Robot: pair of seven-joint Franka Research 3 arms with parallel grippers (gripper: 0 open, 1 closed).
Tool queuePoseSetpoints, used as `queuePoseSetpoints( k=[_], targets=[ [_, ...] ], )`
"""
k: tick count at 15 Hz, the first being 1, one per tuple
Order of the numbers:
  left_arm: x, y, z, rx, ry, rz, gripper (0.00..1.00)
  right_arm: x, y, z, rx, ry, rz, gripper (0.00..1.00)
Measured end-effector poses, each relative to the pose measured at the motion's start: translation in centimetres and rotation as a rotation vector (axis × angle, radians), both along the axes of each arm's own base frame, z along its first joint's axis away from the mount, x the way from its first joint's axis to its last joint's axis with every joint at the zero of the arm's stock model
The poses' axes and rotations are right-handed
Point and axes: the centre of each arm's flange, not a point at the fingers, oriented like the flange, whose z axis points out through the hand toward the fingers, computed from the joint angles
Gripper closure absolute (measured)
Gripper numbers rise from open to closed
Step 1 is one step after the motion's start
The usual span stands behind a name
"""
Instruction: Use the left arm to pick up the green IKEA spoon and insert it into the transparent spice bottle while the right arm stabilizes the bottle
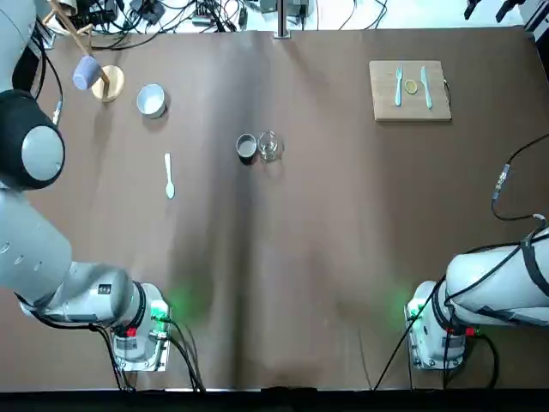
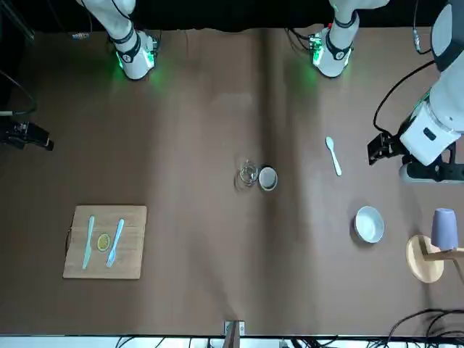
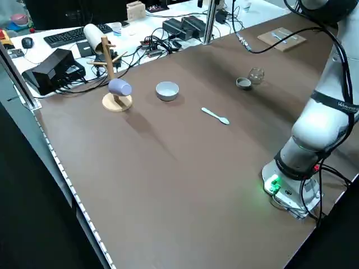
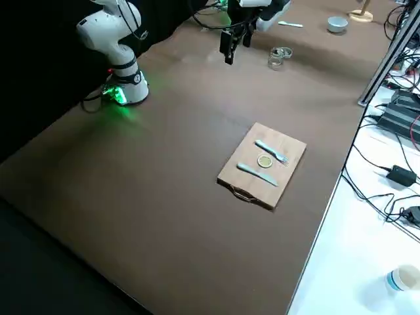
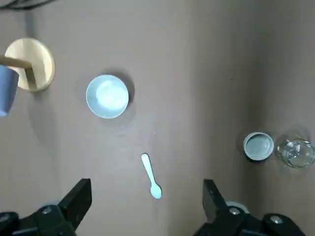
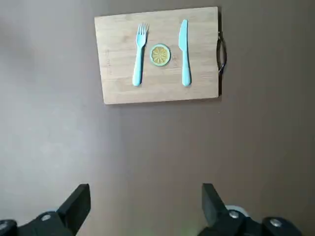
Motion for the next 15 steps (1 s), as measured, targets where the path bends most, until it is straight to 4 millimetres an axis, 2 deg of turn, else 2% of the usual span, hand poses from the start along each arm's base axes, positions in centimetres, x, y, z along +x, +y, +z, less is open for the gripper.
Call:
queuePoseSetpoints(
  k=[3, 6, 8, 12, 15],
  targets=[
    [0.4, 1.2, -4.2, 0.008, 0.066, 0.019, 0.0, 0.0, 1.0, 0.0, 0.001, 0.003, 0.022, 0.0],
    [0.8, 1.5, -10.3, 0.008, 0.079, 0.032, 0.0, 0.1, 3.4, -0.3, 0.004, 0.006, 0.1, 0.0],
    [0.6, 2.6, -14.4, 0.007, 0.07, 0.09, 0.0, 0.1, 4.9, -1.1, 0.013, 0.02, 0.212, 0.0],
    [-1.4, 3.4, -22.5, 0.005, 0.065, 0.173, 0.0, 0.2, 5.3, -4.2, 0.099, 0.099, 0.527, 0.0],
    [-4.0, 3.5, -27.9, 0.003, 0.059, 0.252, 0.0, 1.1, 6.8, -7.0, 0.213, 0.113, 0.635, 0.0]
  ],
)
